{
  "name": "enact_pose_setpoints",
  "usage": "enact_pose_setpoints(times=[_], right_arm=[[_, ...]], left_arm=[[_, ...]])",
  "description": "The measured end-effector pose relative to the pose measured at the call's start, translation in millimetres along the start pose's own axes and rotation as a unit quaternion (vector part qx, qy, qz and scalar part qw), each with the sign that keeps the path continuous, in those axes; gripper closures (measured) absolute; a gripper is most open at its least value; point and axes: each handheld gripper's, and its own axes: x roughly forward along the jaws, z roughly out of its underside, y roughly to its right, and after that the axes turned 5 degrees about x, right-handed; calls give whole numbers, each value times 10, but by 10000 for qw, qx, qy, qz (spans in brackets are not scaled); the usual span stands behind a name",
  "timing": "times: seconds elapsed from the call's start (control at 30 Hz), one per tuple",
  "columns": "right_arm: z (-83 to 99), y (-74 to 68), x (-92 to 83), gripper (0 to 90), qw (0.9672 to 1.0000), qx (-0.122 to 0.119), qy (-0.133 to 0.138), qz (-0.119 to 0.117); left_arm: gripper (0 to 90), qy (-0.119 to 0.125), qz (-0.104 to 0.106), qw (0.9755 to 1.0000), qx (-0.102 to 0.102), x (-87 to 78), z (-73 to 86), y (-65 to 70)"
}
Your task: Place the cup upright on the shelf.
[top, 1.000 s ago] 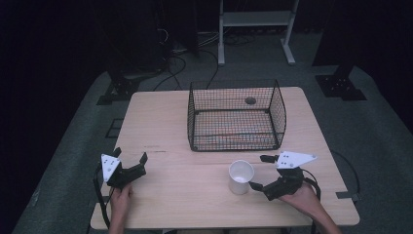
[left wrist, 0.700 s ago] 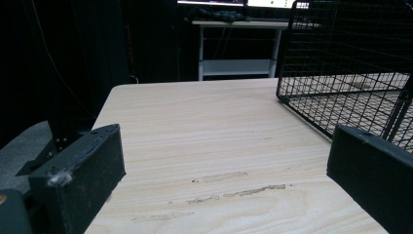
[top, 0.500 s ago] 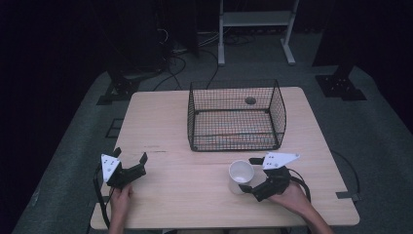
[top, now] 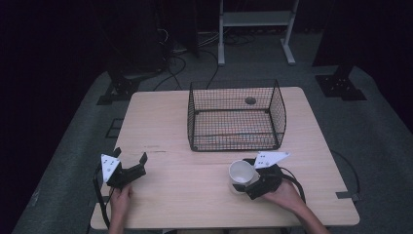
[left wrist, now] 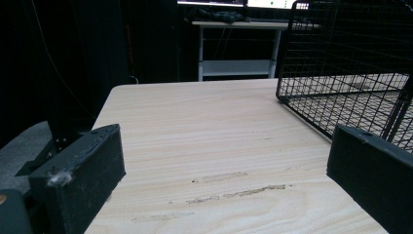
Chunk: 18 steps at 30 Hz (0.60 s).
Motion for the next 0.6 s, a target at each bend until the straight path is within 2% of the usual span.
enact_pose_setpoints(times=[0.23,0.43,0.5,0.6], right_arm=[[1,46,-4,170,9998,131,-1,-138],[-16,46,-29,187,9999,96,17,-99],[-39,82,-68,189,9994,219,82,-243],[-93,129,-125,188,9993,248,83,-267]], left_arm=[[0,6,-1,10000,-3,-2,0,-2],[0,7,-4,10000,-2,-2,0,-1],[0,6,3,10000,8,-2,0,1],[0,6,1,10000,7,-2,0,0]])
